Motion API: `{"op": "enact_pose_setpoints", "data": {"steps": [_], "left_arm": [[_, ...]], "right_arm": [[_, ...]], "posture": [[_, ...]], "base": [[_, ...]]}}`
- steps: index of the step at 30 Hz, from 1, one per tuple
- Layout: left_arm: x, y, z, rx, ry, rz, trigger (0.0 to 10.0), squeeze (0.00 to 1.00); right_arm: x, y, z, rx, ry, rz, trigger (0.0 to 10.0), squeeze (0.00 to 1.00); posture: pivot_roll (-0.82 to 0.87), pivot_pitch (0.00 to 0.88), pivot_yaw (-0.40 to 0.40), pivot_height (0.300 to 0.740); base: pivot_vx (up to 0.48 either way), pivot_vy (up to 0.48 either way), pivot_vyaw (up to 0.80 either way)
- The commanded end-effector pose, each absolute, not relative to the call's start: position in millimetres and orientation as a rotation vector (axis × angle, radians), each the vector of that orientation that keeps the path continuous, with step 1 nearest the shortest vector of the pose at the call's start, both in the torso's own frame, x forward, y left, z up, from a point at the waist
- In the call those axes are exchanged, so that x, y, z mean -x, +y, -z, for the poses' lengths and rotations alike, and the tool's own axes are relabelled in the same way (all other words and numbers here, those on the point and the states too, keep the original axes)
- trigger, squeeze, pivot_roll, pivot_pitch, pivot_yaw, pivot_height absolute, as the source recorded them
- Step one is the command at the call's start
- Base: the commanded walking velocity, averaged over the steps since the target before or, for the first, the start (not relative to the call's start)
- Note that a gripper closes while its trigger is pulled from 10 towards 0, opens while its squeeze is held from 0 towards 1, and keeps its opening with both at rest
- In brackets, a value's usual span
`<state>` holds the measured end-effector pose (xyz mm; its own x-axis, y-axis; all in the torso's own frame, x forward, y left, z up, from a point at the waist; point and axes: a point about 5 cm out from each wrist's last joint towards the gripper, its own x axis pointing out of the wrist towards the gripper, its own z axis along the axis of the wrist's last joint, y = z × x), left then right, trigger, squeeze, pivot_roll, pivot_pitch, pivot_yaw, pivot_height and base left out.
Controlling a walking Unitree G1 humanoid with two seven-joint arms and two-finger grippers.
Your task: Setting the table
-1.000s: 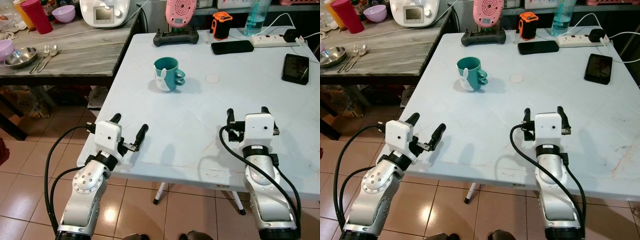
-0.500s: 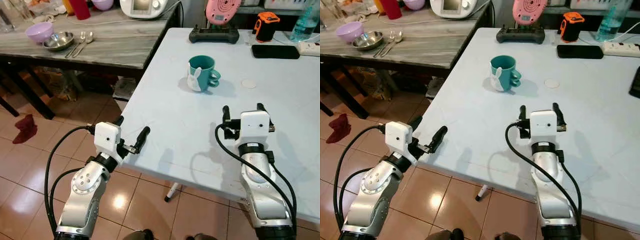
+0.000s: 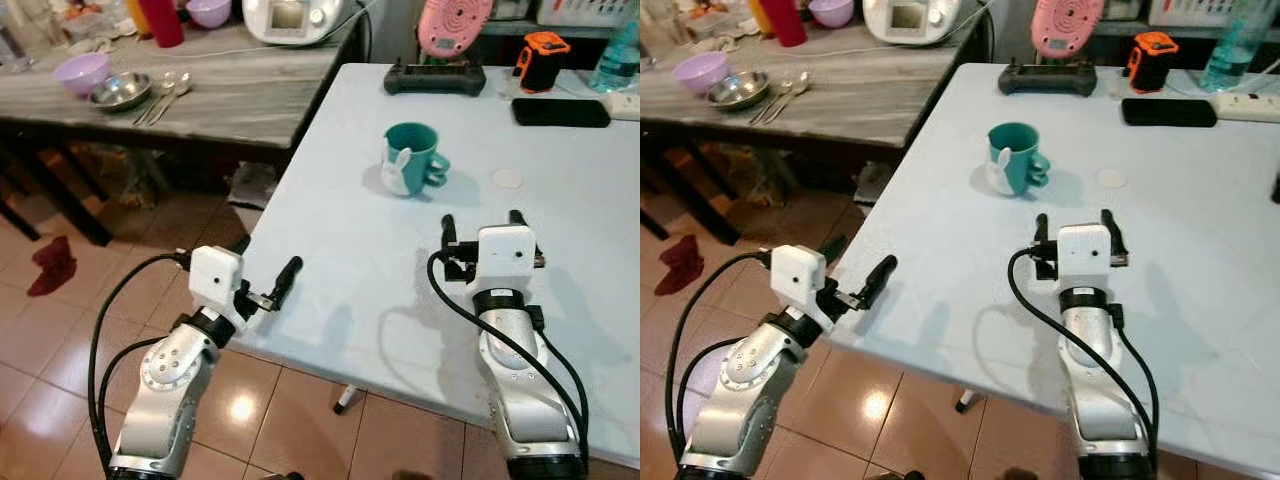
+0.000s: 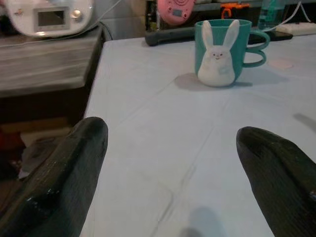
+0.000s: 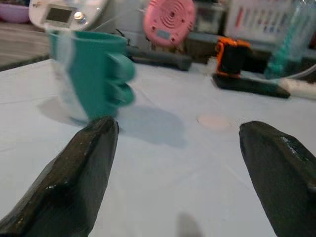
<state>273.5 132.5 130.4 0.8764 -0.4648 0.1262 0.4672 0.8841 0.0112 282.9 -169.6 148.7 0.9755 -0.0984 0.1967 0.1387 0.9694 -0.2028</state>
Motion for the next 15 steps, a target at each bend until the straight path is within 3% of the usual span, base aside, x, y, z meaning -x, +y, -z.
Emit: {"op": "enact_pose_setpoints", "data": {"steps": [1, 7, 15], "left_arm": [[-271.6, 132.5, -129.2, 0.022, -0.119, 0.490, 10.0, 0.00], [-271.1, 132.8, -129.5, 0.039, -0.127, 0.482, 10.0, 0.00], [-267.4, 134.5, -122.1, 0.036, -0.107, 0.492, 10.0, 0.00]], "right_arm": [[-276.0, -168.0, -148.8, 0.191, -0.189, 0.103, 10.0, 0.00], [-256.7, -166.3, -137.6, 0.186, -0.148, 0.082, 10.0, 0.00], [-256.9, -173.0, -139.7, 0.194, -0.144, 0.100, 10.0, 0.00]], "posture": [[-0.19, 0.129, 0.107, 0.740], [-0.19, 0.129, 0.105, 0.740], [-0.21, 0.129, 0.106, 0.740]], "base": [[0.274, 0.000, 0.00], [0.274, 0.000, 0.00], [0.000, 0.000, 0.00]]}}
